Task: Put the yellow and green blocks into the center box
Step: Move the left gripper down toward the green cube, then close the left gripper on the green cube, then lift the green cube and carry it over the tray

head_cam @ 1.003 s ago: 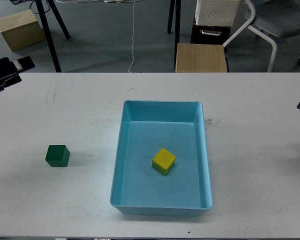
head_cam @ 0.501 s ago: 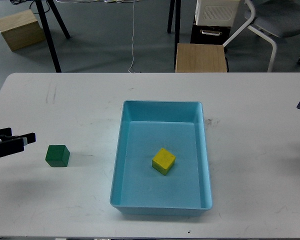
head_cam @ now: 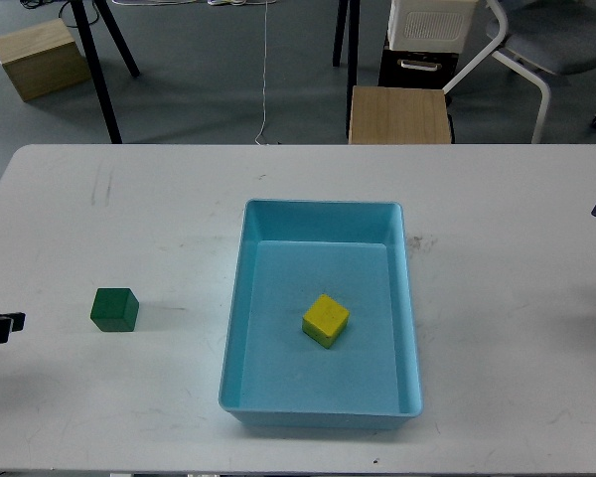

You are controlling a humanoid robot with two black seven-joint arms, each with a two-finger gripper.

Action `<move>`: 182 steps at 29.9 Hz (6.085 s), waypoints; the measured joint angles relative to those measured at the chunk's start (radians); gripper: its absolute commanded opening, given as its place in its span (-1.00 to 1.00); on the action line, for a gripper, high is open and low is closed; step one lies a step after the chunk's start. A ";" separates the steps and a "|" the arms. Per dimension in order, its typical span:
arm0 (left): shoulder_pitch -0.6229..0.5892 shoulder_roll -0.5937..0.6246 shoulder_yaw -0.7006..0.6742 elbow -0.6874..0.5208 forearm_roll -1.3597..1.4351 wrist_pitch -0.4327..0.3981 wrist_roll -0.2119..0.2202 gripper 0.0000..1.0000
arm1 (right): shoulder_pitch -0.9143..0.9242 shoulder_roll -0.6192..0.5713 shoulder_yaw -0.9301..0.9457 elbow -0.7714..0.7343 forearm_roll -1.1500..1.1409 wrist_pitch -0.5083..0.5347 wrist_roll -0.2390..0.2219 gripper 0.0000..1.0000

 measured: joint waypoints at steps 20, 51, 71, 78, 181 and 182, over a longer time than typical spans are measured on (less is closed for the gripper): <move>-0.109 -0.278 0.014 0.053 -0.256 0.006 0.020 0.98 | -0.017 0.034 -0.007 -0.006 0.001 -0.004 0.000 0.97; -0.100 -0.475 0.155 0.263 -0.126 0.077 0.088 0.98 | -0.019 0.031 0.004 -0.009 0.002 -0.004 0.000 0.97; -0.102 -0.538 0.189 0.324 -0.124 0.073 0.085 0.98 | -0.014 0.028 0.008 -0.007 0.001 -0.005 0.000 0.97; -0.099 -0.555 0.191 0.341 -0.122 0.075 0.087 0.98 | -0.013 0.027 0.008 -0.006 0.001 -0.006 0.000 0.97; -0.065 -0.800 -0.054 0.280 -0.597 -0.094 -0.057 0.07 | 0.612 0.238 0.160 -0.469 1.239 0.088 -0.452 0.97; -0.079 -0.809 -0.051 0.292 -0.596 -0.094 -0.057 0.07 | 0.612 0.238 0.154 -0.469 1.239 0.088 -0.452 0.97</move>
